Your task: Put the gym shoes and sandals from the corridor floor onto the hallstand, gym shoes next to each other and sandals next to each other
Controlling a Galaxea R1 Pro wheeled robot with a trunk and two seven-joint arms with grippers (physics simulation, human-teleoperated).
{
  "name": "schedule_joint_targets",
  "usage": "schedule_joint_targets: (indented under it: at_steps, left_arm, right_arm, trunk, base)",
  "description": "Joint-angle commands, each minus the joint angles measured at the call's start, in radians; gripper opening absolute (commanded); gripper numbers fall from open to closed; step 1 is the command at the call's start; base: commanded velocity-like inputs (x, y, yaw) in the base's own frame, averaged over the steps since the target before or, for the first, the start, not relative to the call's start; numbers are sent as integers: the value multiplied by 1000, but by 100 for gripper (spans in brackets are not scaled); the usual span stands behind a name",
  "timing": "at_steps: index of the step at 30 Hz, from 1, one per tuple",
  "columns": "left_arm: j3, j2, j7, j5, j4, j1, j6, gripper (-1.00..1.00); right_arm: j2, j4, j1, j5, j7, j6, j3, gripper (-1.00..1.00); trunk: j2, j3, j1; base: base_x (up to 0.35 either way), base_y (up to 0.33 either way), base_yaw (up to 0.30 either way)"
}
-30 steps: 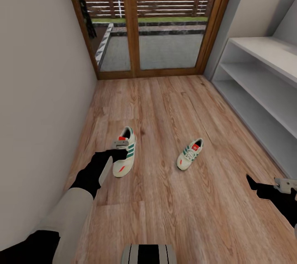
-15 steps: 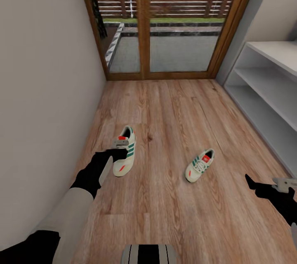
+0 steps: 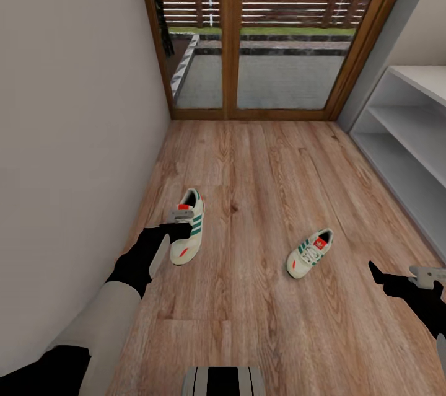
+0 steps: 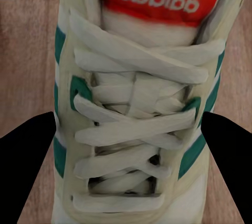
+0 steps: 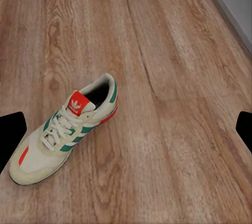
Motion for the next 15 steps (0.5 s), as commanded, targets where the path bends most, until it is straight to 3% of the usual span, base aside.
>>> schedule_joint_targets:
  at_steps: [1, 7, 15]
  left_arm:
    - [0, 0, 1, 0, 0, 0, 0, -100]
    - [0, -2, 4, 1, 0, 0, 3, -100]
    - [-1, -3, 5, 2, 1, 0, 4, -100]
  right_arm:
    - [0, 0, 0, 0, 0, 0, 0, 100]
    - [0, 0, 0, -1, 0, 0, -2, 100]
    - [0, 0, 0, -1, -1, 0, -5, 100]
  trunk:
    - [0, 0, 0]
    - [0, 0, 0]
    - [0, 0, 0]
  base:
    - [6, 0, 21]
    - [111, 0, 11]
    - [265, 0, 3]
